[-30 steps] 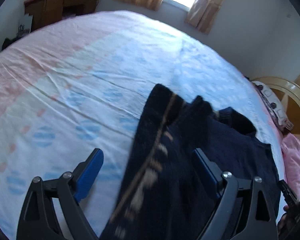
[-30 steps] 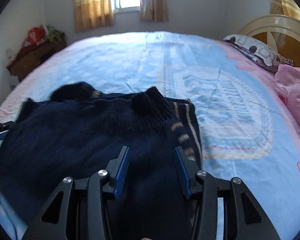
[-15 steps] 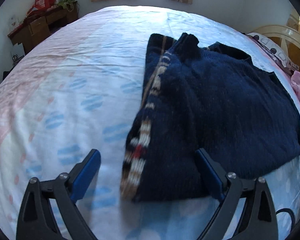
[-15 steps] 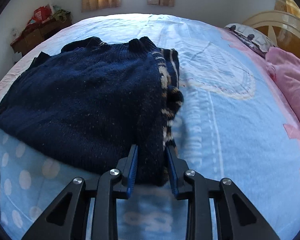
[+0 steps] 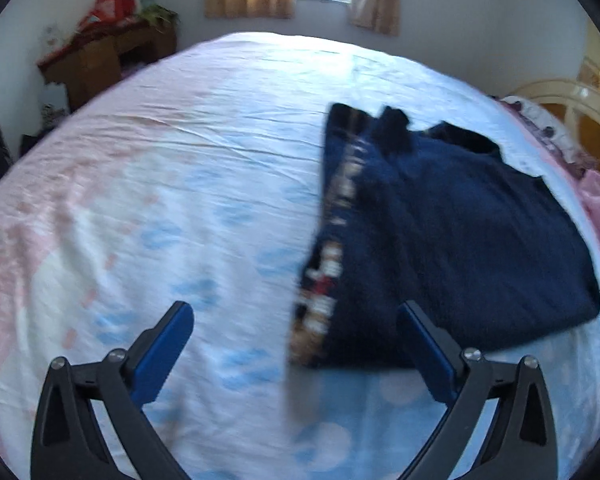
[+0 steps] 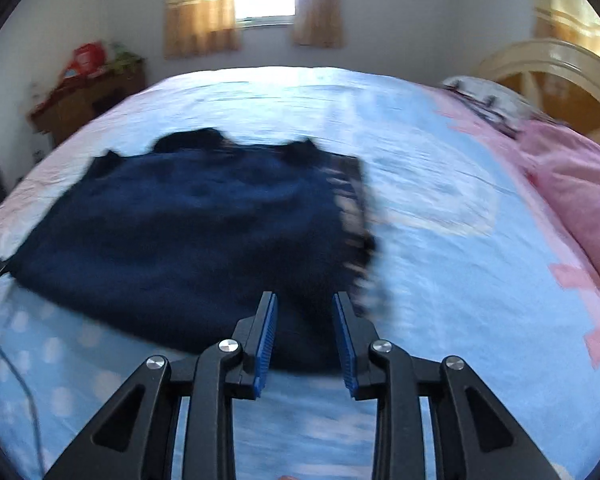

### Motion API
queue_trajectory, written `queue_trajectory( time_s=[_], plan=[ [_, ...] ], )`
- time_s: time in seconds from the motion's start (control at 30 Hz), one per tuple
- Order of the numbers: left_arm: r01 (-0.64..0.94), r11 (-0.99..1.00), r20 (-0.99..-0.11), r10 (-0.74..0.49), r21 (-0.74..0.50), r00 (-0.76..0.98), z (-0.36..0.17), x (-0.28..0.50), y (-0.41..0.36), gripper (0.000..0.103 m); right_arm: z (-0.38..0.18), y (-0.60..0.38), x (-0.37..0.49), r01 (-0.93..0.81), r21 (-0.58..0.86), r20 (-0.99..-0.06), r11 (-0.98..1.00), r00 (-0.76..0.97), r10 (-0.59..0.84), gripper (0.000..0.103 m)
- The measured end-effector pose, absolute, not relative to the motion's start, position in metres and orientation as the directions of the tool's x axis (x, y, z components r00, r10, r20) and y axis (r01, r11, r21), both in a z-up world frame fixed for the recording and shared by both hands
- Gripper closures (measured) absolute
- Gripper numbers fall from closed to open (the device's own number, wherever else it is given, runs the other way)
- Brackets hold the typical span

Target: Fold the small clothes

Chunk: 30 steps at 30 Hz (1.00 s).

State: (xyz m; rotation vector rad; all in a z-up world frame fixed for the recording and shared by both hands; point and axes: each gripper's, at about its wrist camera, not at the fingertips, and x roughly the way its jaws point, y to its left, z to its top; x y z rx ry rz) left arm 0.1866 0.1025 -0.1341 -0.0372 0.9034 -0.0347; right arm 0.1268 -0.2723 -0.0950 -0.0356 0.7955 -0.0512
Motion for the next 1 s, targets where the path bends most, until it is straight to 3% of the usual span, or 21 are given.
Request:
queue_trajectory(
  time_s=[0.1, 0.27, 0.33, 0.63, 0.7, 0.73, 0.8, 1.0],
  plan=[
    [0.02, 0.999, -0.809, -0.033, -0.027, 0.587, -0.145, 0.189, 0.102, 0.0, -0.097, -0.228, 0.147, -0.122, -0.064, -0.72, 0.99, 0.693, 0.039, 0.072],
    [0.033, 0.999, -0.823, -0.054, -0.043, 0.565, -0.153, 0.188, 0.104, 0.0, -0.122, -0.175, 0.179, -0.228, -0.081, -0.755, 0.97, 0.65, 0.09, 0.072],
    [0.042, 0.998, -0.823, -0.06, -0.044, 0.564, -0.156, 0.188, 0.105, 0.0, -0.138, -0.163, 0.185, -0.242, -0.071, -0.79, 0.968, 0.605, 0.093, 0.072],
    [0.073, 0.996, -0.824, -0.09, -0.06, 0.559, -0.153, 0.183, 0.109, 0.0, -0.139, -0.152, 0.174, -0.246, -0.118, -0.783, 0.962, 0.619, 0.062, 0.072],
    [0.078, 0.995, -0.825, -0.093, -0.06, 0.557, -0.151, 0.181, 0.109, 0.0, -0.135, -0.152, 0.171, -0.249, -0.143, -0.784, 0.958, 0.619, 0.043, 0.067],
    [0.084, 0.995, -0.826, -0.095, -0.058, 0.556, -0.151, 0.18, 0.11, 0.0, -0.133, -0.149, 0.171, -0.252, -0.16, -0.782, 0.954, 0.623, 0.033, 0.057],
    [0.094, 0.994, -0.828, -0.1, -0.057, 0.552, -0.149, 0.179, 0.111, 0.0, -0.124, -0.142, 0.167, -0.263, -0.193, -0.763, 0.945, 0.645, 0.024, 0.049],
    [0.104, 0.994, -0.802, -0.096, -0.043, 0.59, -0.136, 0.175, 0.128, 0.0, -0.101, -0.105, 0.152, -0.338, -0.233, -0.706, 0.912, 0.703, 0.081, 0.049]
  ],
)
